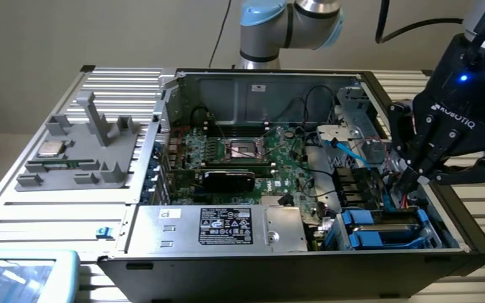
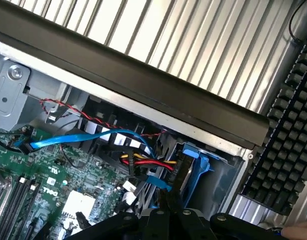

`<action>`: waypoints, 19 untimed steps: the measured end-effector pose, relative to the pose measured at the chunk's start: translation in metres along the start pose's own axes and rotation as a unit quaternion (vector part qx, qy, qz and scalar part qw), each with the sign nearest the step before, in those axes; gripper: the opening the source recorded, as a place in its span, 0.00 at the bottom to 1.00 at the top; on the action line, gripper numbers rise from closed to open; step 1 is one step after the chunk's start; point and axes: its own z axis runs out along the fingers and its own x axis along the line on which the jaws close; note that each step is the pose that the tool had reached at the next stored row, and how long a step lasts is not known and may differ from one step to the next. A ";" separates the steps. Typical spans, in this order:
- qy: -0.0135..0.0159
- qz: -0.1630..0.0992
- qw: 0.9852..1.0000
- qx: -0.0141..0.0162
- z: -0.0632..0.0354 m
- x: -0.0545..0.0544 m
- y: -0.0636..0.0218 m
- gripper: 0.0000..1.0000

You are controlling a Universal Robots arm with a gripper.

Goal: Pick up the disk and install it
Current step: 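Insert the second disk wire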

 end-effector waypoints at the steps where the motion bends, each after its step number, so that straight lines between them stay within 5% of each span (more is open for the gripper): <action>1: 0.002 -0.009 1.000 -0.002 0.0002 0.000 0.0000 0.11; 5: 0.012 -0.044 0.999 -0.008 0.0008 0.000 0.0000 0.11; 7: 0.014 -0.063 0.998 -0.010 0.0013 0.000 0.0001 0.11; 13: 0.013 -0.117 0.993 -0.011 0.0038 0.000 0.0002 0.11; 19: 0.011 -0.171 0.985 -0.011 0.0062 0.000 0.0003 0.11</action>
